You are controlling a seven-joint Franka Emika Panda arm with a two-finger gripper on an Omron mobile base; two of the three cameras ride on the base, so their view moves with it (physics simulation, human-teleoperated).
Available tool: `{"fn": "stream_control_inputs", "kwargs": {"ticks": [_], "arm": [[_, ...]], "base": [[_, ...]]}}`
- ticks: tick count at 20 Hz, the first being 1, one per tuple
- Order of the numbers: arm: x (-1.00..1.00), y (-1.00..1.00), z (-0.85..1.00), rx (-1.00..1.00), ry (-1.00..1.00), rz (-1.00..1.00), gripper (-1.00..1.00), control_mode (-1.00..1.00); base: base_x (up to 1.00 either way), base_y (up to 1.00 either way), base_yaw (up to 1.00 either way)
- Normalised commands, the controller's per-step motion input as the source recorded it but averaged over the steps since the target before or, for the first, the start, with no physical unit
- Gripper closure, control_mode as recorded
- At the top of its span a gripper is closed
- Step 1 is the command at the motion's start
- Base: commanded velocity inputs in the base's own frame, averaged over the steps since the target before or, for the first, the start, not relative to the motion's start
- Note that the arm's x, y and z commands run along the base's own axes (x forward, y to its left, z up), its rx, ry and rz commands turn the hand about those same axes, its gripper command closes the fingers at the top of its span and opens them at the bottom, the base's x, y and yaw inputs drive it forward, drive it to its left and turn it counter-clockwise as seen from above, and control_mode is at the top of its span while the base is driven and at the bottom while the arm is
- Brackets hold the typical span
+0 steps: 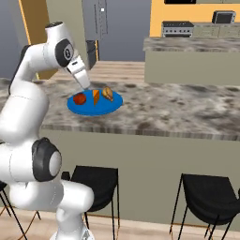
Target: Take the cheese, chicken drumstick, and tomato from the fridge and place them on the plate on the dining counter to create an appetizer plate.
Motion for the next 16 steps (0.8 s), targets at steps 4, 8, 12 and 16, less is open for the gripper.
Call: {"fn": "stream_control_inputs", "kwargs": {"ticks": [4,8,12,16], "arm": [[-1.00,-0.38,0.03,0.00,-0.44,0.00,-1.00,-1.00],[-1.00,-0.34,0.00,0.00,-0.36,0.09,-1.00,-1.00],[-0.99,-0.28,0.00,0.01,-0.26,0.21,-1.00,-1.00],[-0.96,-0.31,0.13,0.02,-0.09,0.13,-1.00,-1.00]], "base": [[0.00,0.00,0.00],[0.00,0.00,0.00],[0.00,0.00,0.00],[0.00,0.00,0.00]]}}
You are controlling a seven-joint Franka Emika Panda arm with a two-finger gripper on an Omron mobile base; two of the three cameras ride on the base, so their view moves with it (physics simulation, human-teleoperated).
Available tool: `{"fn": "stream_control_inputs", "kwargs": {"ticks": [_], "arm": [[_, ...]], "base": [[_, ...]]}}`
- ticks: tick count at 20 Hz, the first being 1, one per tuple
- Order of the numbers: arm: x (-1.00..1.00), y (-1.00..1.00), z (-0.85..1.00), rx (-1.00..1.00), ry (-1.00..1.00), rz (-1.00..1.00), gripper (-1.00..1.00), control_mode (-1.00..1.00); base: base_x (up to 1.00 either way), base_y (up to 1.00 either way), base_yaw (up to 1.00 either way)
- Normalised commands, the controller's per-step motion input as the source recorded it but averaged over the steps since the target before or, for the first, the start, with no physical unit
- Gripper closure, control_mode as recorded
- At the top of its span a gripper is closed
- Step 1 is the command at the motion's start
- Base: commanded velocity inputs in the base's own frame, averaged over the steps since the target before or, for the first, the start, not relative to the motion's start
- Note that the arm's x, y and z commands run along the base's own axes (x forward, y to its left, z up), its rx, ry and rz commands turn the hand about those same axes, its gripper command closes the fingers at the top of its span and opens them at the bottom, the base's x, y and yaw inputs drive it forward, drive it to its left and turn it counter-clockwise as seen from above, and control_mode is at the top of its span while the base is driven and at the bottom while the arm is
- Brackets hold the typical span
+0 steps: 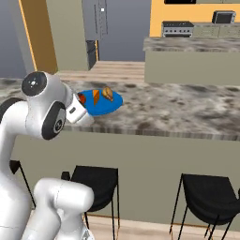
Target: Take the cheese, chicken drumstick, and tomato from the fridge and place them on the plate on the dining counter to create an appetizer plate.
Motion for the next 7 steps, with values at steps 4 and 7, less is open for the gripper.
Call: {"fn": "stream_control_inputs", "kwargs": {"ticks": [4,7], "arm": [[-0.83,-0.58,0.25,0.07,-0.01,0.02,-1.00,-1.00],[-0.52,-0.69,0.33,0.09,0.00,0.00,-1.00,-1.00]], "base": [[0.00,0.00,0.00],[0.00,0.00,0.00]]}}
